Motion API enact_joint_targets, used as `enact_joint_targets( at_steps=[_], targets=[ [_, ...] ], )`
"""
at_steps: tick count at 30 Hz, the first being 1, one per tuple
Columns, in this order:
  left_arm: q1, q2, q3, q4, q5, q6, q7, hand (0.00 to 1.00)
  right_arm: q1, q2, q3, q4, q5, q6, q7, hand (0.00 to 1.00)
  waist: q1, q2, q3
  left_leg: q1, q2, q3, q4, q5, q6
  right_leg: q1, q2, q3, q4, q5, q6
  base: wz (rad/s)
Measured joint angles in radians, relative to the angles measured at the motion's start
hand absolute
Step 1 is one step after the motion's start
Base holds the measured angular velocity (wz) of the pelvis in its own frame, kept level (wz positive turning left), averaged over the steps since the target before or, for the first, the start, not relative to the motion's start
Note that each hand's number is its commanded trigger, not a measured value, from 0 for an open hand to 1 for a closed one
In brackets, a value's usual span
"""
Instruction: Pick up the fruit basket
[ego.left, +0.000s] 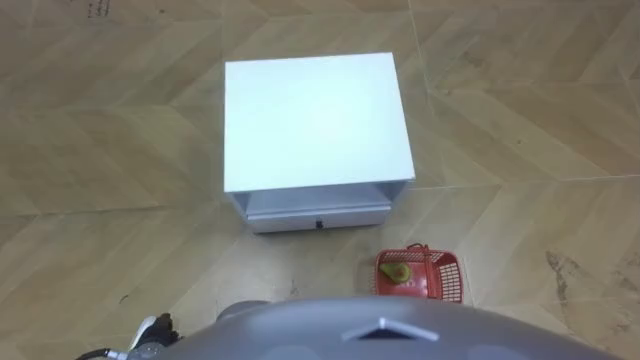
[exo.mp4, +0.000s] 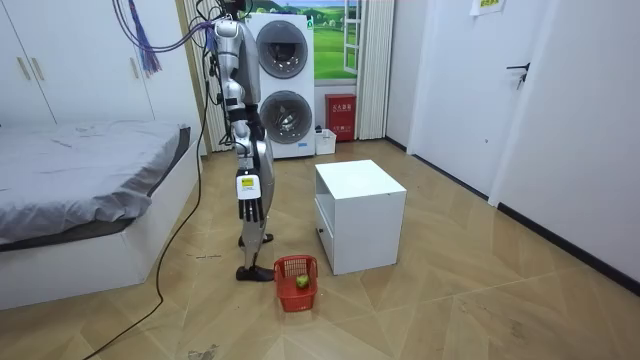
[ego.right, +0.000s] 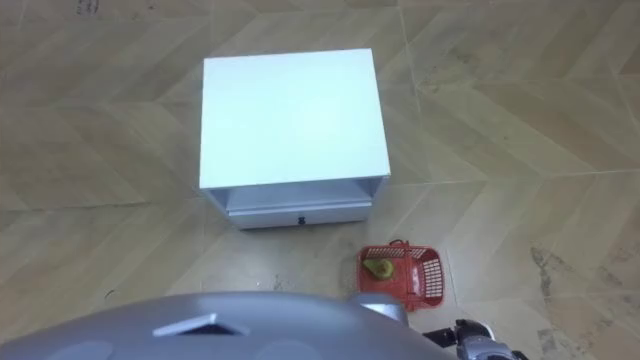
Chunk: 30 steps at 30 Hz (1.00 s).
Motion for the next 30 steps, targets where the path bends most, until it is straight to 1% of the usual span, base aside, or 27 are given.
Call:
enact_joint_targets(
  at_steps=[5, 12, 16, 24, 26, 28, 30],
  targets=[
    [0.001, -0.002, 0.000, 0.000, 0.000, 0.000, -0.006, 0.00, -0.001, 0.000, 0.000, 0.000, 0.001, -0.009, 0.001, 0.00, 0.000, -0.001, 0.0005, 0.000, 0.000, 0.000, 0.001, 0.000, 0.000, 0.000, 0.000, 0.000, 0.000, 0.000, 0.000, 0.00],
    [0.001, -0.004, -0.002, 0.001, -0.005, 0.002, -0.006, 0.00, -0.001, 0.001, 0.008, 0.001, 0.005, -0.005, 0.011, 0.00, 0.000, -0.002, 0.0014, -0.001, -0.001, 0.000, 0.001, 0.000, 0.000, 0.000, -0.001, 0.000, 0.000, -0.001, 0.001, 0.00],
    [0.001, -0.004, -0.001, 0.001, -0.005, 0.004, -0.007, 0.00, 0.000, 0.001, 0.008, 0.001, 0.002, 0.003, 0.026, 0.00, 0.000, -0.005, 0.0031, -0.001, -0.001, 0.000, 0.001, 0.000, 0.000, 0.000, -0.002, 0.001, 0.000, -0.003, 0.001, 0.00],
    [0.000, -0.004, 0.000, 0.001, -0.005, 0.003, -0.013, 0.00, 0.000, 0.000, 0.008, 0.001, 0.001, 0.002, 0.042, 0.00, 0.000, -0.008, 0.0031, -0.002, -0.002, 0.000, 0.001, 0.000, 0.000, -0.002, -0.003, 0.000, 0.000, -0.004, 0.001, 0.00],
    [-0.008, -0.004, 0.000, 0.001, -0.004, 0.003, -0.013, 0.00, 0.002, 0.001, 0.008, 0.001, 0.000, 0.002, 0.042, 0.00, 0.000, -0.011, 0.0037, -0.005, -0.004, 0.000, 0.004, -0.001, 0.001, -0.007, -0.006, -0.001, 0.004, -0.009, 0.002, 0.00],
    [-0.009, -0.004, 0.000, -0.001, 0.000, 0.003, -0.013, 0.00, 0.006, 0.002, 0.008, -0.001, 0.001, 0.002, 0.042, 0.00, 0.000, -0.017, 0.0026, -0.012, -0.006, 0.003, 0.010, -0.002, 0.004, -0.017, -0.010, -0.001, 0.022, -0.014, 0.003, 0.00],
    [-0.013, -0.003, 0.001, 0.003, 0.000, 0.002, -0.014, 0.00, -0.003, 0.001, 0.006, -0.002, 0.001, 0.003, 0.042, 0.00, 0.000, -0.023, 0.0047, -0.030, -0.012, 0.005, 0.037, -0.011, 0.011, -0.040, -0.022, 0.000, 0.059, -0.033, 0.006, 0.00]
  ],
)
